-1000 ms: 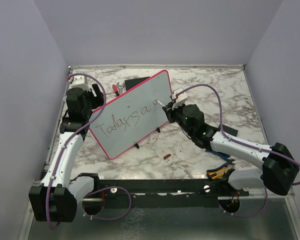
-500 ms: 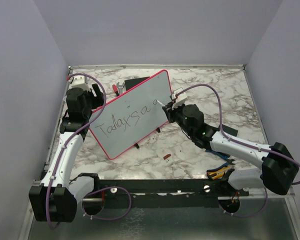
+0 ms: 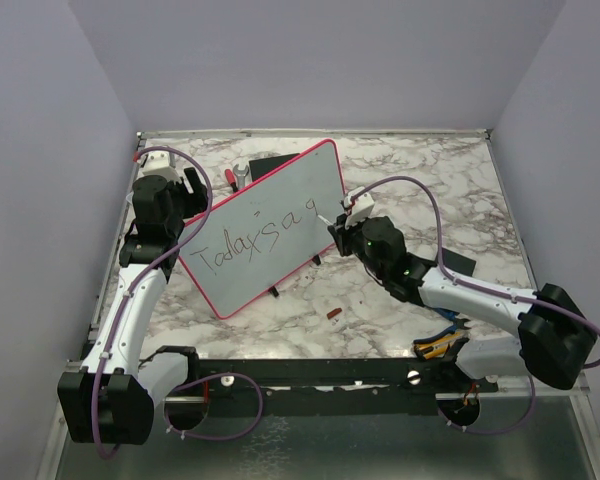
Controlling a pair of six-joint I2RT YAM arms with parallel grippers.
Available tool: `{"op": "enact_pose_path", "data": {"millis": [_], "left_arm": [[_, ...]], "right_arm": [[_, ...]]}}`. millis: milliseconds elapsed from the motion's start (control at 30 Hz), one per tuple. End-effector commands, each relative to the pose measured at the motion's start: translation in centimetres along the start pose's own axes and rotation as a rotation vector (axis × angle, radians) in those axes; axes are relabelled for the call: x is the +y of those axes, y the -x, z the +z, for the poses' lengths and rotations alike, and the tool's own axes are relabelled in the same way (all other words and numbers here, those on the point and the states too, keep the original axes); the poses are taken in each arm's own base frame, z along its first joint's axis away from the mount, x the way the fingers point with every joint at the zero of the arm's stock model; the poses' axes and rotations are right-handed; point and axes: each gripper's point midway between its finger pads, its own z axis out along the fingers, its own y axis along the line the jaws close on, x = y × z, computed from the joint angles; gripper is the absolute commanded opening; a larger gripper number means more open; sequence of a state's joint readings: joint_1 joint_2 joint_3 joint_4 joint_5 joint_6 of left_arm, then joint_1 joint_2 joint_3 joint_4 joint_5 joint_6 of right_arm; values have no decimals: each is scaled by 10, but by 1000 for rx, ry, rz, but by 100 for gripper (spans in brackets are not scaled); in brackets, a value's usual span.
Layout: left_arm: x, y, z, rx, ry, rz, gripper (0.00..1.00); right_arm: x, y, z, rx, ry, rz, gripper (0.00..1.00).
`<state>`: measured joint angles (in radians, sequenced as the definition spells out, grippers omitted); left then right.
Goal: Write a sentence on the whiteboard
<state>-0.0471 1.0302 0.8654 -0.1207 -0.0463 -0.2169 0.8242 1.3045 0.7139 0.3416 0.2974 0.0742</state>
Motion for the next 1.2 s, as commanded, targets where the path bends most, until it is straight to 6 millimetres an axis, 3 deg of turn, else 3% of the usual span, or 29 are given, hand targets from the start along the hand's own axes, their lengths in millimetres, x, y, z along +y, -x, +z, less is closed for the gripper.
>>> {"op": "enact_pose_path", "data": {"millis": [0, 433, 733, 1000, 1167], "left_arm": [[-4, -15, -2, 40, -25, 1, 74], [-4, -15, -3, 40, -27, 3, 74], [-4, -14, -3, 37, -26, 2, 74], [-4, -14, -3, 38, -24, 3, 74], [-4, -13, -4, 34, -25, 2, 74]], "right_arm": [[4, -21, 1, 55, 23, 13, 1], [21, -15, 6, 49, 103, 39, 1], [28, 6, -3, -6, 137, 55, 1], [7, 38, -25, -101, 55, 98, 1], [-8, 39, -21, -77, -11, 46, 1]]}}
